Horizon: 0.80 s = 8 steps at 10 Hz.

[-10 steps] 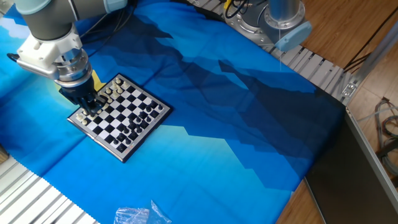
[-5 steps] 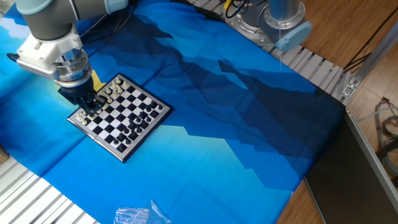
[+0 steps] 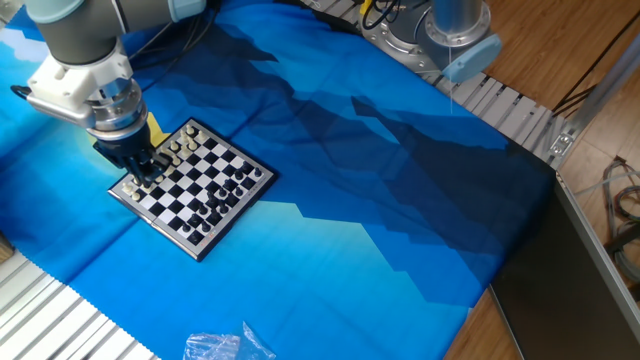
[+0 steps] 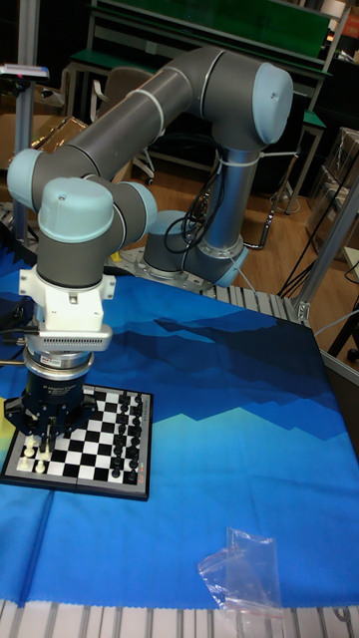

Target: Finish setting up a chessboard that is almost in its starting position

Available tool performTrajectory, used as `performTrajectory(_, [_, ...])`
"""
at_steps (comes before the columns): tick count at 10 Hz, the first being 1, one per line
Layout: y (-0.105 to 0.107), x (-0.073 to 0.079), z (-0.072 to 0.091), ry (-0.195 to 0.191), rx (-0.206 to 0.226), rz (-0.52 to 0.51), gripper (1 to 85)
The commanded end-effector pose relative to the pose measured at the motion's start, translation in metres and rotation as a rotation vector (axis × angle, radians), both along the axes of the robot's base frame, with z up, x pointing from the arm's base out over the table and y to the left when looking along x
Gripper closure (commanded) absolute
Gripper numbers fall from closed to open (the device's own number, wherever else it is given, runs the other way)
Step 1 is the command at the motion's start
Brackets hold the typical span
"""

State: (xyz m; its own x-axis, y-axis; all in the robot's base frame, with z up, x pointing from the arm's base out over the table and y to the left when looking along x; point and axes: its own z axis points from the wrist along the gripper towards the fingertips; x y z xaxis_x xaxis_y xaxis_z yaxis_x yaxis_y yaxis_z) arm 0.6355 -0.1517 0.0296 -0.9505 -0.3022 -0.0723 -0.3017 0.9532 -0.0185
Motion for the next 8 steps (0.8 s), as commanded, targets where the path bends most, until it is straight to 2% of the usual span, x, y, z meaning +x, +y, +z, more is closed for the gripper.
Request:
performTrajectory(1, [0.0002, -0.0005, 0.0012, -0.004, 0.011, -0.008, 70.7])
performTrajectory(8, [0.0012, 0.0016, -0.0003, -0.011, 0.018, 0.001, 67.7])
